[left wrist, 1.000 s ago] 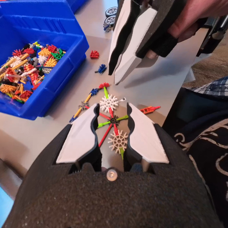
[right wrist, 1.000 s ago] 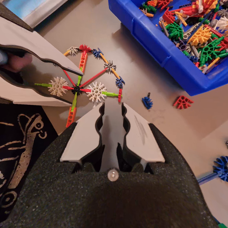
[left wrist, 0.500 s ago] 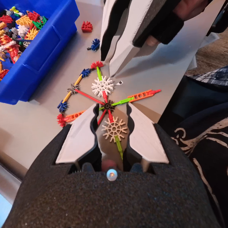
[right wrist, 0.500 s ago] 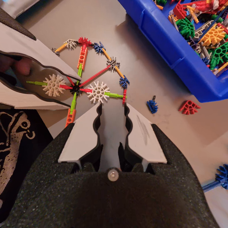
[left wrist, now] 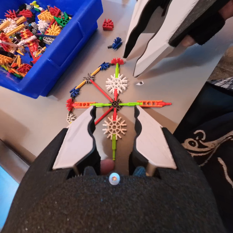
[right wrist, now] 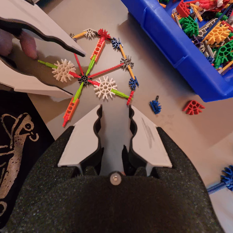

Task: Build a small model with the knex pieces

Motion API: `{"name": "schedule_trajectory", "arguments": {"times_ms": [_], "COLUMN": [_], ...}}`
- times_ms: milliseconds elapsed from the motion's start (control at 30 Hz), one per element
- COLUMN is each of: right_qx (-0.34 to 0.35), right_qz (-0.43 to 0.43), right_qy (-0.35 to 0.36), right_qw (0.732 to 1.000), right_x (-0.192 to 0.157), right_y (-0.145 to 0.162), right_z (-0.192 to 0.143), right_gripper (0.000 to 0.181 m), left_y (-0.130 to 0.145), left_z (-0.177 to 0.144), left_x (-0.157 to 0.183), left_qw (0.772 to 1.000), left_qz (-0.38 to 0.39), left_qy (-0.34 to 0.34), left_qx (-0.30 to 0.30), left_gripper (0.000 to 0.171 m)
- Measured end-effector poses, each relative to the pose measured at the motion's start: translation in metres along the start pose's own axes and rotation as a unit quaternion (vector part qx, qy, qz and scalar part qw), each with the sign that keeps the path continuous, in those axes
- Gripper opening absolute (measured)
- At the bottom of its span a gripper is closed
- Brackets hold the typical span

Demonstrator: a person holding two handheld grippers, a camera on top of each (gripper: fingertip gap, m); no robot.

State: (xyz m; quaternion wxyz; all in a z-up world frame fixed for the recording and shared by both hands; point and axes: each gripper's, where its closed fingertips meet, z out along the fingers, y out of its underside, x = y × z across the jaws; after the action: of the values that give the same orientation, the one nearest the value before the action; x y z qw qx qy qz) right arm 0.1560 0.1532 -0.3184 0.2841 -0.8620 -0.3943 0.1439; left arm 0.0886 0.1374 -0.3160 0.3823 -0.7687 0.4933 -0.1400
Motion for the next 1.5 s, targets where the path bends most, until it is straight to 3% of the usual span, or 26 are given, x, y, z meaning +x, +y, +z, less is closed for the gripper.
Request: {"name": "schedule_trajectory", "arguments": {"times_ms": [200, 300, 467, 833, 1200, 1500], "right_qx": [0.018, 0.016, 0.021, 0.023, 0.033, 0.046], "right_qz": [-0.003, -0.016, -0.017, -0.029, -0.027, -0.011], "right_qy": [-0.006, -0.035, -0.075, -0.09, -0.121, -0.148], "right_qw": [1.0, 0.999, 0.997, 0.995, 0.992, 0.988], "right_x": [-0.007, -0.022, -0.047, -0.058, -0.079, -0.078], "right_y": [-0.001, 0.002, 0.004, 0.005, 0.001, 0.001], "right_z": [-0.012, -0.014, -0.008, -0.005, 0.005, -0.011], "right_gripper": [0.041, 0.032, 0.033, 0.039, 0.034, 0.033], "left_y": [-0.007, -0.005, -0.007, -0.003, 0.011, 0.01], "left_z": [-0.008, -0.01, -0.02, -0.088, -0.073, -0.069], "left_x": [0.008, 0.008, 0.015, -0.046, -0.043, -0.028], "left_qw": [1.0, 1.0, 0.999, 0.996, 0.998, 0.999], "left_qz": [-0.005, -0.006, -0.012, -0.044, -0.041, -0.029], "left_qy": [0.004, 0.004, 0.023, -0.034, -0.025, 0.01], "left_qx": [0.021, 0.017, 0.029, 0.064, 0.036, 0.029], "left_gripper": [0.058, 0.058, 0.058, 0.06, 0.06, 0.058]}}
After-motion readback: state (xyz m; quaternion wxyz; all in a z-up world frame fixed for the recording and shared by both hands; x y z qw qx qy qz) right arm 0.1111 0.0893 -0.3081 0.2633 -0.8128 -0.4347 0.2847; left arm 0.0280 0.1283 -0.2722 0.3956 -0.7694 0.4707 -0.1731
